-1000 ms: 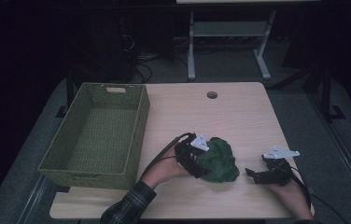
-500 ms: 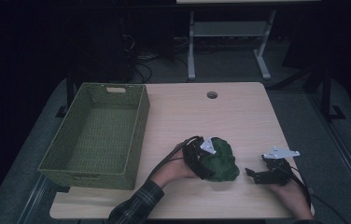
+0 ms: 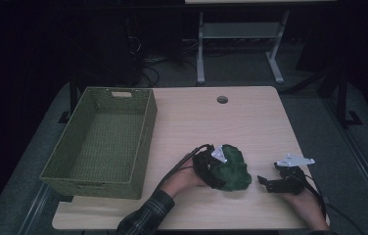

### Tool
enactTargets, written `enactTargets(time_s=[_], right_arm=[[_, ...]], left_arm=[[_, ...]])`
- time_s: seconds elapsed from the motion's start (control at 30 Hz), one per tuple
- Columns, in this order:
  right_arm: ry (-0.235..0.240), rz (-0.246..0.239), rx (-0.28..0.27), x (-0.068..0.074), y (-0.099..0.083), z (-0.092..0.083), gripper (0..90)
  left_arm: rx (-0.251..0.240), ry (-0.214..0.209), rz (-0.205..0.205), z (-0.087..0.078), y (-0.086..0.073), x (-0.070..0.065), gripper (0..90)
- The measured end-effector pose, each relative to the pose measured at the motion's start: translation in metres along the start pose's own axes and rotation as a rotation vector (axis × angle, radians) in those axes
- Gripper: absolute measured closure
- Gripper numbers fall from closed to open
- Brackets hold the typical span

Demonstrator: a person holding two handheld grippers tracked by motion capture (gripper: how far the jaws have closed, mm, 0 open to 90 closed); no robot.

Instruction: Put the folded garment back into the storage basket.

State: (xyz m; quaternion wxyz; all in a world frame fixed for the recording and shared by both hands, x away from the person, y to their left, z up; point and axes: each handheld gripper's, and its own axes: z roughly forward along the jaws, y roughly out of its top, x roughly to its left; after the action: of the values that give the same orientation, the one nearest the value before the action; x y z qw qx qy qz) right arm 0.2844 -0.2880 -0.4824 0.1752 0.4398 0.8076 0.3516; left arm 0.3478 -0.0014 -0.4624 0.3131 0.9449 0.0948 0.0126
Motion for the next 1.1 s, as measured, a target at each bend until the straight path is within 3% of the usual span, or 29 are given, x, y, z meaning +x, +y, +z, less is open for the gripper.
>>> enactTargets(time_s=[0.03,0.2,0.33,0.53,0.77,0.97,1.0,1.03,1.07,1.1], right_arm=[[0.0,0.0,0.0,0.0,0.0,0.0,13.3],[0.0,0.0,0.0,0.0,0.0,0.0,13.3],[0.0,0.0,0.0,0.0,0.0,0.0,13.2],[0.0,0.0,0.0,0.0,0.0,0.0,13.2],[0.001,0.0,0.0,0.0,0.0,0.0,13.2],[0.001,0.0,0.0,0.0,0.0,0.0,13.2],[0.001,0.0,0.0,0.0,0.0,0.0,13.2],[0.001,0.0,-0.001,0.0,0.0,0.0,13.2],[0.001,0.0,-0.001,0.0,0.0,0.0,13.2],[0.001,-0.001,-0.001,0.0,0.0,0.0,13.2]], left_arm=[[-0.002,-0.001,0.0,-0.001,0.0,0.0,26.9],[-0.004,-0.035,-0.001,-0.005,0.001,-0.001,54.6],[0.004,-0.043,-0.012,-0.006,0.002,-0.001,62.9],[0.001,-0.042,-0.044,-0.014,0.002,0.002,66.1],[-0.028,-0.05,-0.078,-0.038,0.005,0.005,65.8],[-0.048,-0.012,-0.097,-0.077,0.009,0.006,65.3],[-0.048,-0.012,-0.097,-0.077,0.009,0.006,65.3],[-0.05,-0.003,-0.103,-0.089,0.009,0.007,65.2],[-0.05,-0.003,-0.103,-0.089,0.009,0.007,65.2],[-0.054,0.009,-0.113,-0.101,0.009,0.008,65.2]])
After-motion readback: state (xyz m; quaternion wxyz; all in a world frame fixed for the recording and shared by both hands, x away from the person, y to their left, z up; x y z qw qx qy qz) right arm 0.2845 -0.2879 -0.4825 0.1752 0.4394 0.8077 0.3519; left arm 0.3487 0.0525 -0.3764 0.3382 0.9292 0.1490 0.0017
